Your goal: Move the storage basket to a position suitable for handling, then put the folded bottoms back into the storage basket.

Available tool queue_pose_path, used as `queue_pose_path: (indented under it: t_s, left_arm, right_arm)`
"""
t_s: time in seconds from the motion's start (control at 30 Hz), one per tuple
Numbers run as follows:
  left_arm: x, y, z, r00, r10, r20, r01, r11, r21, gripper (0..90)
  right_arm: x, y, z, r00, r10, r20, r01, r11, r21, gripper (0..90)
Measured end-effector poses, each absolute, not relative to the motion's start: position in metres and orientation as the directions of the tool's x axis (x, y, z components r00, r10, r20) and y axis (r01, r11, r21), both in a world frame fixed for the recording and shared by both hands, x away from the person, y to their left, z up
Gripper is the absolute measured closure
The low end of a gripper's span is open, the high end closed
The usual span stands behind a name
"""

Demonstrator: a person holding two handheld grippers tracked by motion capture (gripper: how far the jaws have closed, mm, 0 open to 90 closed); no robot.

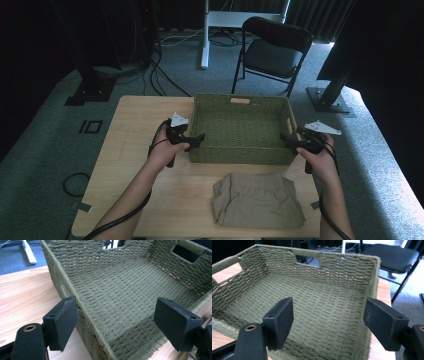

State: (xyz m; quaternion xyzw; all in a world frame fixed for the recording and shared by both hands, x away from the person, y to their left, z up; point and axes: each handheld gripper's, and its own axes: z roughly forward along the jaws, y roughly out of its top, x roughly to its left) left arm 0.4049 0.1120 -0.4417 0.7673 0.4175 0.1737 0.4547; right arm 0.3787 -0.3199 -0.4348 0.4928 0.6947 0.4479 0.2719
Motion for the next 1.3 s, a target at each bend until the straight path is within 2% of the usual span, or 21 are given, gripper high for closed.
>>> queue_pose_path:
  t_s: [0.17,0.33,0.73,1.3]
  left_arm:
    - [0.399,0.116,-0.439,0.599,0.794,-0.102,0.462,-0.239,0.854,20.6]
    - [0.392,0.117,-0.437,0.622,0.776,-0.108,0.448,-0.24,0.861,20.5]
    - [0.378,0.113,-0.432,0.654,0.749,-0.106,0.419,-0.242,0.875,20.5]
    - [0.346,0.084,-0.444,0.725,0.681,-0.107,0.402,-0.291,0.868,20.5]
  right_arm:
    - [0.374,-0.311,-0.43,-0.416,0.909,0.037,0.398,0.145,0.906,15.1]
    - [0.37,-0.305,-0.429,-0.452,0.891,0.031,0.399,0.171,0.901,15.1]
    - [0.362,-0.304,-0.434,-0.434,0.9,0.037,0.399,0.155,0.904,13.2]
    - [0.331,-0.304,-0.436,-0.428,0.904,0.006,0.373,0.17,0.912,12.3]
